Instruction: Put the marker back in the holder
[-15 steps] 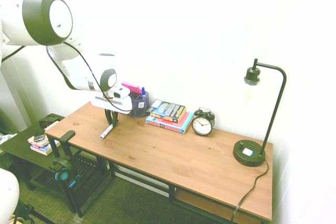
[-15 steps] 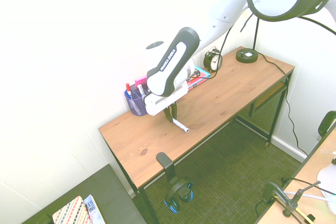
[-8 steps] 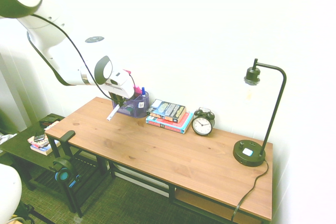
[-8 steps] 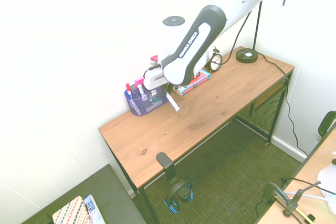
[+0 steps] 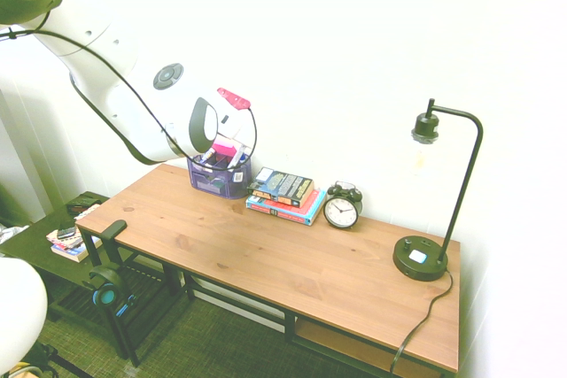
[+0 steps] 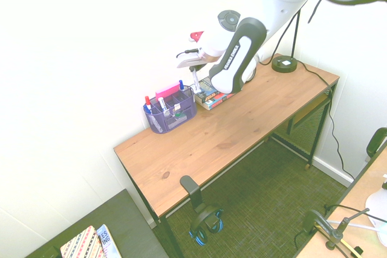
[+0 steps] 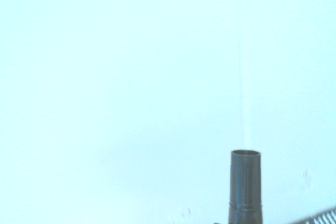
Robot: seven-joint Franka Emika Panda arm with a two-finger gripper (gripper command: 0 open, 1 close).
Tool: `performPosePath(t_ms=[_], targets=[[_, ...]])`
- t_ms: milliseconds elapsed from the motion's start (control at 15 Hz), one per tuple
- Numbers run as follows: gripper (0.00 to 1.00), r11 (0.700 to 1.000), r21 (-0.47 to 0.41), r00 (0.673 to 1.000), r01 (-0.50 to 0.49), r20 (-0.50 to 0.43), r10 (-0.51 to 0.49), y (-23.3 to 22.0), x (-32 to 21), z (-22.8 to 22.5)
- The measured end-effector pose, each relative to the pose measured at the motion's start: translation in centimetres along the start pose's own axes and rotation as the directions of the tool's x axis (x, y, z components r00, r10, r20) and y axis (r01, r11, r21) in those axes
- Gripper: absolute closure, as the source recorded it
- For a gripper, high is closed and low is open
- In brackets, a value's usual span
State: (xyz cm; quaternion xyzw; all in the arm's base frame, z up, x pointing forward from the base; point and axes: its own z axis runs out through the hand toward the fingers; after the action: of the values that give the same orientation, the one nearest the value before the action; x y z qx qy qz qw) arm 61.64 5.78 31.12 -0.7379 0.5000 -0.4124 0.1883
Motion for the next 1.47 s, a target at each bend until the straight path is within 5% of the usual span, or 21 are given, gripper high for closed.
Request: performPosePath(t_ms=[200,800,867,1467], targets=[[1.00,0.999,0.038,0.995,-0.013,-0.100,0.017,-0.9,-2.5,-0.6],[1.00,1.000,-0.020,0.995,-0.009,-0.104,0.007,0.4,-5.1,2.3],[0.00,1.000,-0.026,0.995,-0.006,-0.103,0.004,0.4,-5.2,2.5],[0.00,0.997,-0.074,0.995,0.001,-0.103,-0.009,0.3,-5.4,4.2]])
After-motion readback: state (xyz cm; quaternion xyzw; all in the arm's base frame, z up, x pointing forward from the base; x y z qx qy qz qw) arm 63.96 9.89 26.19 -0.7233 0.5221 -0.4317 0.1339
